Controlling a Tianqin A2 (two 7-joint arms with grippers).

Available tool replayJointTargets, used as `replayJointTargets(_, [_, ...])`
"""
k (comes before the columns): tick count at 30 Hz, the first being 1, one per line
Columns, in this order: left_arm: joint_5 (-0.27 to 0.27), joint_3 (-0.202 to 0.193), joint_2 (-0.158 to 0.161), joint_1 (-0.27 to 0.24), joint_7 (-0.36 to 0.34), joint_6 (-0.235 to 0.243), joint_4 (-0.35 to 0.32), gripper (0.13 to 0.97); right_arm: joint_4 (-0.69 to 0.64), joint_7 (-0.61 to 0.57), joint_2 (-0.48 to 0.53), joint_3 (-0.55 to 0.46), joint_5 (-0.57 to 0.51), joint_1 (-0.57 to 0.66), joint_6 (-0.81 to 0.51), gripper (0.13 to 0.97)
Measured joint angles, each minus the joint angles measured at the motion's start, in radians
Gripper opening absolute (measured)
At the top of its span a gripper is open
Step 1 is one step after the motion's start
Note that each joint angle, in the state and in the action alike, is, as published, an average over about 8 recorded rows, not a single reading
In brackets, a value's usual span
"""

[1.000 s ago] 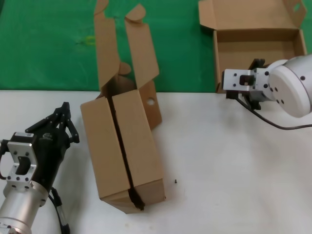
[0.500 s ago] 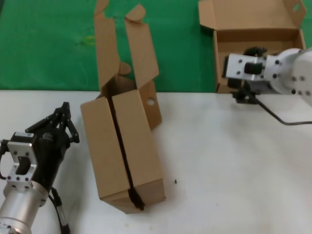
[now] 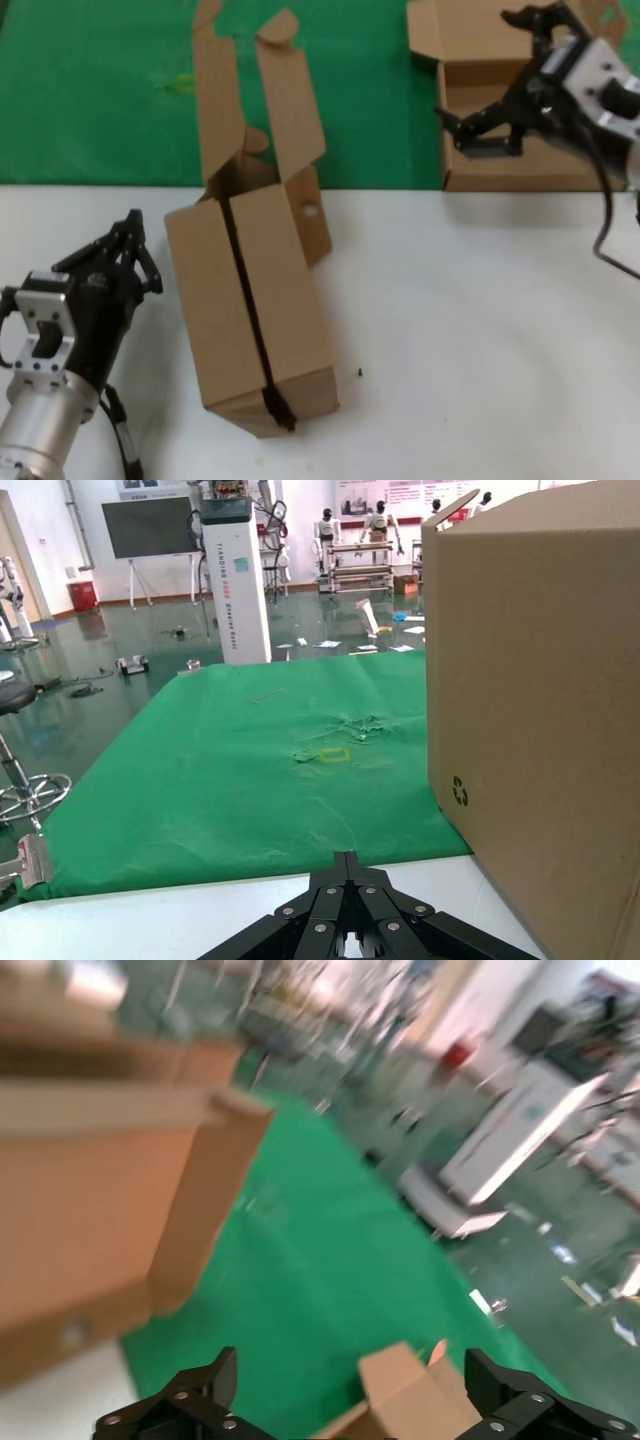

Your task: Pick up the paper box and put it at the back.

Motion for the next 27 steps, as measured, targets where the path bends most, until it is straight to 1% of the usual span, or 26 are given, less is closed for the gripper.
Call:
replayJointTargets(1, [0.000, 0.000, 0.000, 0.000, 0.000, 0.000, 0.000, 0.143, 0.000, -0.010, 0.001, 0.017, 0.030, -0.020, 0.030, 0.736])
replayJointTargets(2, [0.000, 0.000, 0.000, 0.000, 0.000, 0.000, 0.000, 0.143, 0.000, -0.019, 0.002, 0.032, 0.056, -0.037, 0.056, 0.736])
replayJointTargets(4, [0.000, 0.000, 0.000, 0.000, 0.000, 0.000, 0.000, 0.143, -0.003, -0.033, 0.003, 0.051, 0.095, -0.061, 0.093, 0.773])
replayJointTargets(10, [0.000, 0.000, 0.000, 0.000, 0.000, 0.000, 0.000, 0.148, -0.008, -0.054, 0.002, 0.066, 0.140, -0.089, 0.134, 0.882])
replayJointTargets(14, [0.000, 0.000, 0.000, 0.000, 0.000, 0.000, 0.000, 0.159, -0.012, -0.071, -0.001, 0.068, 0.169, -0.111, 0.162, 0.882])
replayJointTargets(17, [0.000, 0.000, 0.000, 0.000, 0.000, 0.000, 0.000, 0.164, -0.016, -0.087, -0.004, 0.071, 0.197, -0.131, 0.190, 0.910])
replayJointTargets(22, [0.000, 0.000, 0.000, 0.000, 0.000, 0.000, 0.000, 0.221, -0.023, -0.118, -0.009, 0.075, 0.249, -0.170, 0.242, 0.956])
replayJointTargets(25, [0.000, 0.000, 0.000, 0.000, 0.000, 0.000, 0.000, 0.256, -0.027, -0.138, -0.012, 0.078, 0.282, -0.194, 0.274, 0.958])
replayJointTargets(26, [0.000, 0.000, 0.000, 0.000, 0.000, 0.000, 0.000, 0.256, -0.028, -0.144, -0.013, 0.079, 0.293, -0.202, 0.285, 0.959])
replayJointTargets(27, [0.000, 0.000, 0.000, 0.000, 0.000, 0.000, 0.000, 0.276, -0.030, -0.151, -0.014, 0.080, 0.304, -0.210, 0.296, 0.961])
